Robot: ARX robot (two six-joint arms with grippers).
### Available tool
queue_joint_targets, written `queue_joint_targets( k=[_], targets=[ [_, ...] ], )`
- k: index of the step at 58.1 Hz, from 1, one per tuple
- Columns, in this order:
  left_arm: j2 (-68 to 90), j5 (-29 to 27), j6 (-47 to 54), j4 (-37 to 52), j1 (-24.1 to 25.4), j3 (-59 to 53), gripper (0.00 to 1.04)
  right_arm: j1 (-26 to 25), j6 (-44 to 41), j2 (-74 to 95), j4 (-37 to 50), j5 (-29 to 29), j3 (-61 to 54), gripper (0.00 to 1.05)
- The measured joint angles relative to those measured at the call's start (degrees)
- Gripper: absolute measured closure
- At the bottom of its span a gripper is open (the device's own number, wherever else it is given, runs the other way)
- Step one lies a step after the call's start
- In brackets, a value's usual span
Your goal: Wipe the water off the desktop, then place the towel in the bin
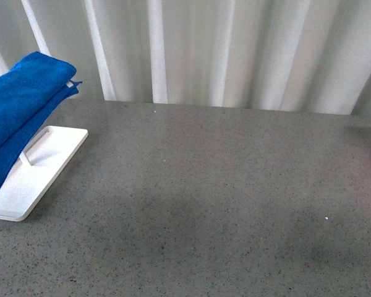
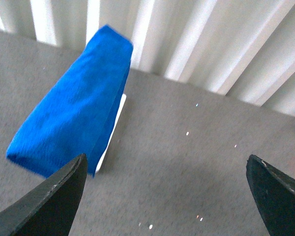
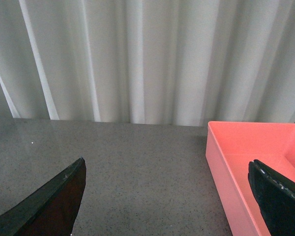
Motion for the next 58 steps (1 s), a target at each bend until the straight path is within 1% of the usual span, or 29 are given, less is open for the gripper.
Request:
queue_joint_targets(
  k=[12,16,19,25,28,30,33,40,47,58],
  targets=[
    [23.56,-1.01,2.03,14.64,-4.2,11.13,0.07,0.0,0.0,0.0,-0.04,0.0,0.0,0.07],
    [31.58,-0.55,3.41,16.57,-4.52,16.13,0.07,0.0,0.0,0.0,-0.04,0.0,0.0,0.07],
    [38.49,-1.2,4.81,17.42,-4.55,20.52,0.07,0.0,0.0,0.0,-0.04,0.0,0.0,0.07],
    [52.15,-0.57,7.21,15.5,-3.56,30.21,0.07,0.0,0.0,0.0,-0.04,0.0,0.0,0.07],
    [60.04,0.46,8.96,12.44,-2.43,36.57,0.07,0.0,0.0,0.0,-0.04,0.0,0.0,0.07],
    [65.09,-0.52,10.03,10.01,-1.64,40.87,0.07,0.0,0.0,0.0,-0.04,0.0,0.0,0.07],
    [71.97,-0.57,11.13,6.34,-0.09,47.12,0.07,0.0,0.0,0.0,-0.04,0.0,0.0,0.07],
    [82.88,-2.34,12.63,1.4,3.17,57.68,0.07,0.0,0.0,0.0,-0.04,0.0,0.0,0.07],
    [88.04,-2.78,13.66,-0.24,5.79,62.51,0.07,0.0,0.0,0.0,-0.04,0.0,0.0,0.07],
    [92.04,-3.39,15.98,0.07,9.6,64.92,0.07,0.0,0.0,0.0,-0.04,0.0,0.0,0.07]
  ],
)
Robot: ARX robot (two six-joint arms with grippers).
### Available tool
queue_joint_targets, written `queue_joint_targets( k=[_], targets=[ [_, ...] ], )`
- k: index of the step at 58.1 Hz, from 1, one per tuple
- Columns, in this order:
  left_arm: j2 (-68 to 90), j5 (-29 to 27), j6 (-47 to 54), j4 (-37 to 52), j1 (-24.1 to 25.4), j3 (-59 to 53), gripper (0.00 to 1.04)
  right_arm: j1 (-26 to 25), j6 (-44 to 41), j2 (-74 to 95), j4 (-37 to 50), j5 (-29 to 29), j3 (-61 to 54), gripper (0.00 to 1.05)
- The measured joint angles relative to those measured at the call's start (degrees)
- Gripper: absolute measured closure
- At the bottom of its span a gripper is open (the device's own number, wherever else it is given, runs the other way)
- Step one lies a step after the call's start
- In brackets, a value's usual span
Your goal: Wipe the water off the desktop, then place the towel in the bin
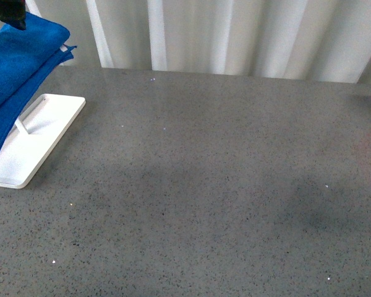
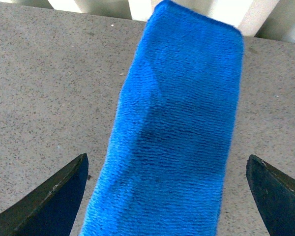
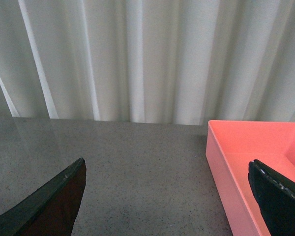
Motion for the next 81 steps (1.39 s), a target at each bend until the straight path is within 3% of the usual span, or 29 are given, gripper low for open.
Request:
queue_joint_targets(
  k=[14,45,66,75,81],
  targets=[
    [1.05,0.66,1.11,1.57,1.51,-0.2,0.07,0.0,0.0,0.0,0.0,0.0,0.0,0.07],
    [6.4,-0.74,4.83,6.36,-0.63,-1.75,0.08,0.0,0.0,0.0,0.0,0.0,0.0,0.07],
    [7.02,-1.22,5.18,6.91,-0.26,-1.75,0.62,0.0,0.0,0.0,0.0,0.0,0.0,0.07],
    [6.12,-0.96,5.6,6.91,-0.11,-1.73,0.93,0.0,0.0,0.0,0.0,0.0,0.0,0.07],
    [5.53,-0.59,5.62,6.36,-0.09,-1.7,0.99,0.0,0.0,0.0,0.0,0.0,0.0,0.07]
  ],
)
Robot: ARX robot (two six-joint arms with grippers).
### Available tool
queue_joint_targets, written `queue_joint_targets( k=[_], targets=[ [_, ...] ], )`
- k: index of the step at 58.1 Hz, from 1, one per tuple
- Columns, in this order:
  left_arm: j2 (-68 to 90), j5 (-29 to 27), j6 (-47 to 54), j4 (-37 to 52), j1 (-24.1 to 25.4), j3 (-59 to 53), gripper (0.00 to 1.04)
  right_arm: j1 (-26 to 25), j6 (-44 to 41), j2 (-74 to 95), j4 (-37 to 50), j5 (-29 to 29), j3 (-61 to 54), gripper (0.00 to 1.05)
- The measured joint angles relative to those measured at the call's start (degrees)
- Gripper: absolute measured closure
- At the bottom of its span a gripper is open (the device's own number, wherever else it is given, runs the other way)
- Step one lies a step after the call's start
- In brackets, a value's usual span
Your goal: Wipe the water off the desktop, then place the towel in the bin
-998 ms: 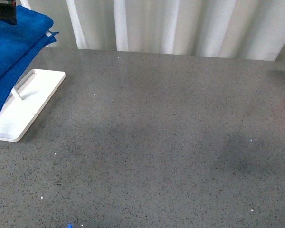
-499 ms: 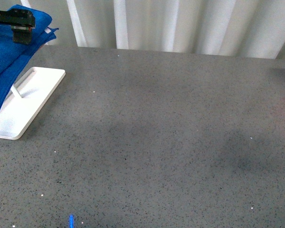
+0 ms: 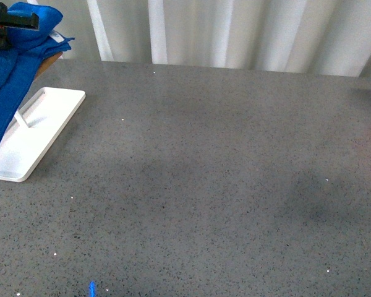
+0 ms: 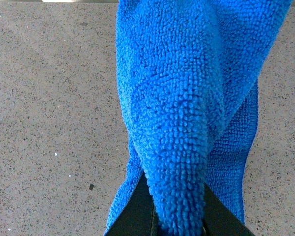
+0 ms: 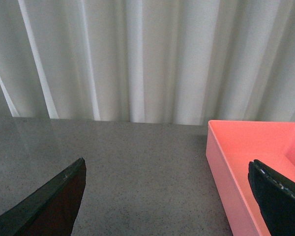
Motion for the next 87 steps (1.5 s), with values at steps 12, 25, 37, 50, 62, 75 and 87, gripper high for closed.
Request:
queue_joint_targets(
  k=[12,25,37,50,62,75,87],
  targets=[
    [-2.01,1.66,-0.04,-0.87,0.52,0.2,0.99,0.0,0.0,0.0,0.0,0.0,0.0,0.07],
    [-6.29,3.91,-0.2,-1.75,1.36,1.73,0.99,0.0,0.0,0.0,0.0,0.0,0.0,0.07],
    [-11.32,7.87,-2.64,-1.77,1.62,3.89,0.99,0.0,0.0,0.0,0.0,0.0,0.0,0.07],
    [-18.51,16.15,-8.44,7.21,-3.34,4.26,0.99,0.0,0.0,0.0,0.0,0.0,0.0,0.07],
    [-24.17,23.8,-15.58,18.29,-11.28,0.79,0.99,0.0,0.0,0.0,0.0,0.0,0.0,0.07],
    [-24.15,28.65,-23.89,30.4,-17.42,-7.28,0.99,0.0,0.0,0.0,0.0,0.0,0.0,0.07],
    [-19.41,30.36,-30.29,43.74,-23.45,-15.87,0.99,0.0,0.0,0.0,0.0,0.0,0.0,0.07]
  ],
)
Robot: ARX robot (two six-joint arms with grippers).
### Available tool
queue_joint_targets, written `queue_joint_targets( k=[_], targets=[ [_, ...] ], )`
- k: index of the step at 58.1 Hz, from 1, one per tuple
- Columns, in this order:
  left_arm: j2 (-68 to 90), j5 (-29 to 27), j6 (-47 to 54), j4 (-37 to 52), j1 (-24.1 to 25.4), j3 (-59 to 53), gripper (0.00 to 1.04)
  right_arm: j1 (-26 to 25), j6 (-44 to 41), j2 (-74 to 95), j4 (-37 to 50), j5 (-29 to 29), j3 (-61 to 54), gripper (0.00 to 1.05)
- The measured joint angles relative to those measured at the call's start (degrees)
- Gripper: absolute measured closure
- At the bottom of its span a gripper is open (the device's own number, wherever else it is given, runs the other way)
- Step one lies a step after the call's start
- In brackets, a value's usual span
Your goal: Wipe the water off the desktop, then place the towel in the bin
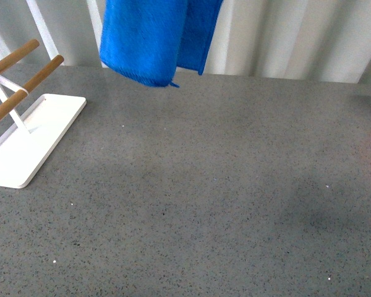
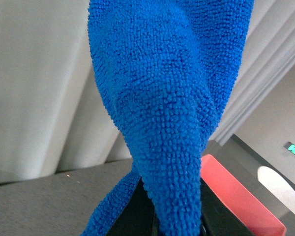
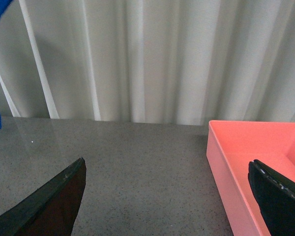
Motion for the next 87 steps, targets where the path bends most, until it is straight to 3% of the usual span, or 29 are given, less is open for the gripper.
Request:
queue_joint_targets(
  k=[17,44,63,65,70,72,87],
  targets=[
    [7.48,4.72,-0.57,8.61,-5.6,-7.04,0.99,0.0,0.0,0.0,0.0,0.0,0.0,0.07],
    [10.82,15.63,9.64,0.24,-5.05,-8.92,0.99,0.0,0.0,0.0,0.0,0.0,0.0,0.07],
    [10.71,17.05,6.56,5.6,-5.49,-9.86,0.99,0.0,0.0,0.0,0.0,0.0,0.0,0.07],
    [10.71,17.14,5.88,5.95,-5.7,-9.86,0.99,-0.61,-0.04,1.2,-2.38,-2.34,0.85,0.07],
    [10.69,16.63,5.27,6.12,-6.08,-9.86,0.99,-3.52,-0.46,14.1,-18.6,-15.12,9.25,0.07],
    [10.64,16.61,5.2,6.1,-6.23,-9.86,0.99,-4.04,-0.52,18.43,-19.69,-17.79,10.88,0.07],
    [10.32,14.38,2.23,6.49,-7.23,-9.86,0.99,-8.24,-5.4,42.03,-2.71,-24.61,18.45,0.07]
  ],
)
